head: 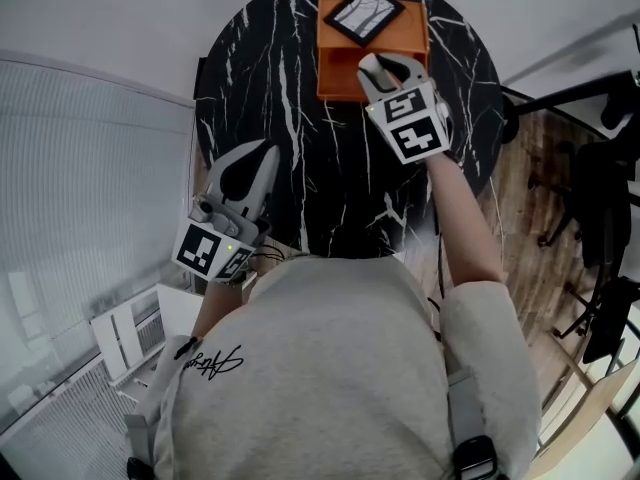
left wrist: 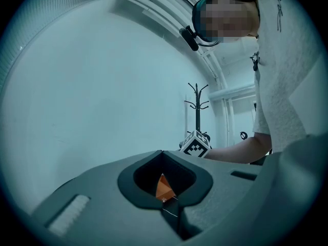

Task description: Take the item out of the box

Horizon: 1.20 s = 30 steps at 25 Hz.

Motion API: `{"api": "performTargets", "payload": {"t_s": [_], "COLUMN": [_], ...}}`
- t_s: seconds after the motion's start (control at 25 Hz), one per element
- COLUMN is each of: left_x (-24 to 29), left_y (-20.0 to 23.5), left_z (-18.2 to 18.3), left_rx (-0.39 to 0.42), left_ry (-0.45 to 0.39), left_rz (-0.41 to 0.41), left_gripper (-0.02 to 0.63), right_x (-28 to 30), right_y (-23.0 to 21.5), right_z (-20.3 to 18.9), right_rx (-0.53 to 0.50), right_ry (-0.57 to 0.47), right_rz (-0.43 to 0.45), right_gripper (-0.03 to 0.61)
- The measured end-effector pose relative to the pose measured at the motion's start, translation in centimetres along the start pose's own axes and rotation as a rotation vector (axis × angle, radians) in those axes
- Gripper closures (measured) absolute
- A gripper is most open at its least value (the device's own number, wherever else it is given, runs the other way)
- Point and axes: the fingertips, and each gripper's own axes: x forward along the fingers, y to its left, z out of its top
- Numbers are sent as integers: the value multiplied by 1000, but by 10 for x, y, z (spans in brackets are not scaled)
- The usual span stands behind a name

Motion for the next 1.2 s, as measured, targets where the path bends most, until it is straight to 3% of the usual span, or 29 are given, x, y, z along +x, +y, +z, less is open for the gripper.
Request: {"api": "performTargets", "payload": {"t_s": [0.8,1.2], "left_x": [8,12], "left_y": [-5,-9], "left_z": [8,9], "left_rx": [14,20], "left_ry": [-11,-11], "left_rz": [-39,-61], "left_gripper": [611,611], "right_x": [-65,-96], "right_y": [20,31], "right_z": [50,66], "right_rx": [117,123], "right_ry": [-231,-352], "right_rz": [31,30], "right_gripper": [440,440]}}
